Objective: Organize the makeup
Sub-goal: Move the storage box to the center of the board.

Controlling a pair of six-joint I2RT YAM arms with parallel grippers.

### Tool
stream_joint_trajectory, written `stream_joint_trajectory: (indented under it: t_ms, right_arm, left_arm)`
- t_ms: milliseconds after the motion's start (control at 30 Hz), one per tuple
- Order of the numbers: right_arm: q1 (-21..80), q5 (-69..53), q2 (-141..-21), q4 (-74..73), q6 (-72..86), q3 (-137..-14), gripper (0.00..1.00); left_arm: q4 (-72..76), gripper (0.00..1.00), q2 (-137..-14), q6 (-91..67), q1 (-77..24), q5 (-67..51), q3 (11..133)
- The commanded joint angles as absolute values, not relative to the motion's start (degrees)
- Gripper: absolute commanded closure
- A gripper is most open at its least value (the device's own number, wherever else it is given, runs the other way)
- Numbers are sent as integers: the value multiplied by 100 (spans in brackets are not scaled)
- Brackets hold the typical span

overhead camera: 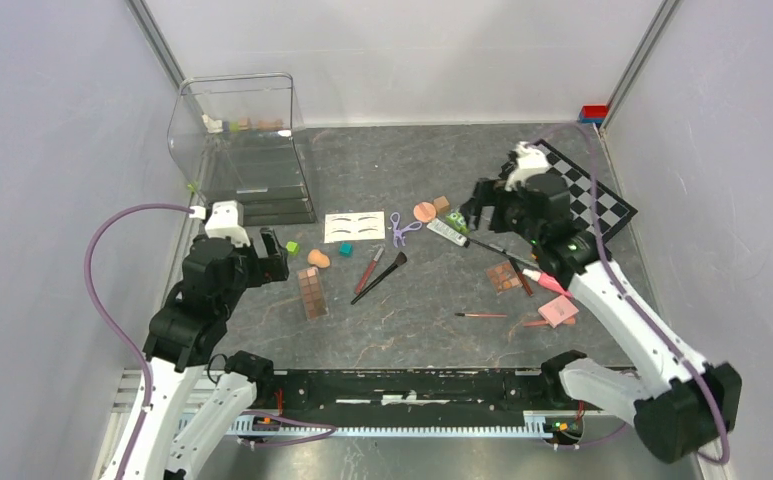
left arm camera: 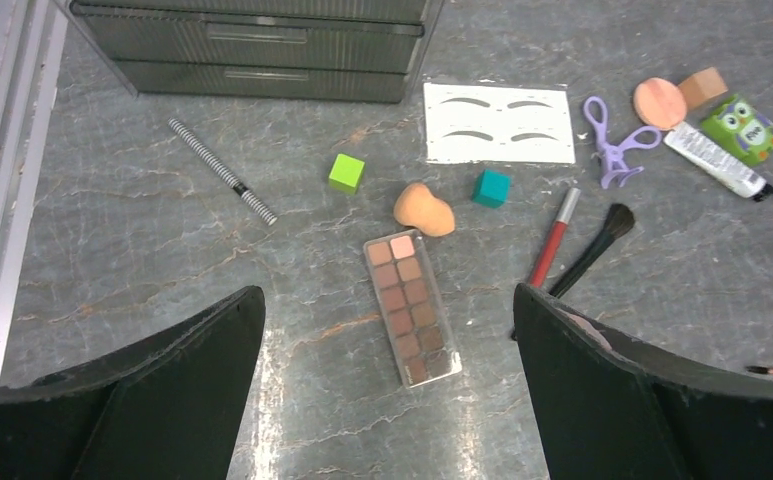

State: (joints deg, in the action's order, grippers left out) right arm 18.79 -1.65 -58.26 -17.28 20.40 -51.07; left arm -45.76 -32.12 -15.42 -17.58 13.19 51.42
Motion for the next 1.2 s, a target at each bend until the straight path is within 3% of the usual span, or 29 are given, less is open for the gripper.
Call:
stream_joint_trajectory:
  t_ms: [0, 433, 1167]
  right_arm:
    - [2952, 484, -6479, -820, 2430, -5962, 2]
    - [5215, 958, -9619, 764, 2706, -8507, 2]
    - [5532, 2091, -12268, 2742, 1321, -10668, 2]
  left_arm:
    - [-4377, 0, -3037, -1325, -1729, 1809, 5037]
    - [-4395, 0, -2612, -1362, -1731, 2047, 4922]
    - [-4368, 0, -2525, -1310, -1731, 1957, 4887]
